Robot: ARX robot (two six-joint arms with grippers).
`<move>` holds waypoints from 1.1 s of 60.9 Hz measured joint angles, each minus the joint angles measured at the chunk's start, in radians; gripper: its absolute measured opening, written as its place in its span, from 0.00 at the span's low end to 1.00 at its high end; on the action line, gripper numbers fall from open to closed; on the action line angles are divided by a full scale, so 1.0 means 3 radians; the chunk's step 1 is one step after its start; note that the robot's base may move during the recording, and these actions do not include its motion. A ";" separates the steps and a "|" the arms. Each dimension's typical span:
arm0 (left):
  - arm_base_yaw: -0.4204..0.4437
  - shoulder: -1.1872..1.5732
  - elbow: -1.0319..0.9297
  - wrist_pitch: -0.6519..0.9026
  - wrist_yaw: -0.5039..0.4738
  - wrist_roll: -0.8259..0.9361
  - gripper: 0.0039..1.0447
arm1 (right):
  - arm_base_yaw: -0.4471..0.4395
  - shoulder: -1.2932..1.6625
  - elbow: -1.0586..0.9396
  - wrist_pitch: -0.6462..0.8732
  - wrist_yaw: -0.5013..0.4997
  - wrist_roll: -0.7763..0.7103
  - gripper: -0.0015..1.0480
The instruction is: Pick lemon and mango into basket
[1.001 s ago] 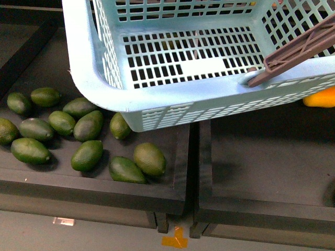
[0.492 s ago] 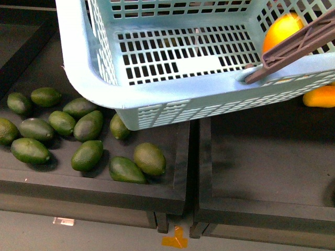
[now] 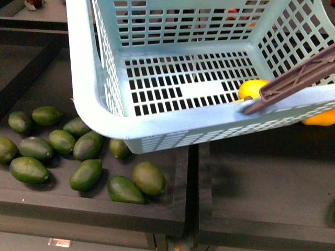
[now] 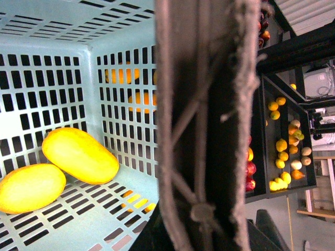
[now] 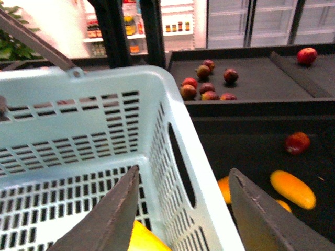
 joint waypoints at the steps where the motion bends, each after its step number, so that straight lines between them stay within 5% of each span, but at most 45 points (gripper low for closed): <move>1: 0.0000 0.0000 0.0000 0.0000 0.0003 -0.0003 0.04 | -0.0018 -0.0032 -0.0055 0.0013 0.0005 -0.0022 0.39; 15: 0.0000 0.0000 0.0000 0.0000 -0.0034 0.0018 0.04 | -0.0029 -0.0408 -0.0498 0.0070 -0.0004 -0.0111 0.02; 67: 0.0000 0.0000 0.0000 0.0000 -0.0020 0.0010 0.04 | -0.0033 -0.1989 -0.1261 -0.0671 -0.0013 -0.0139 0.02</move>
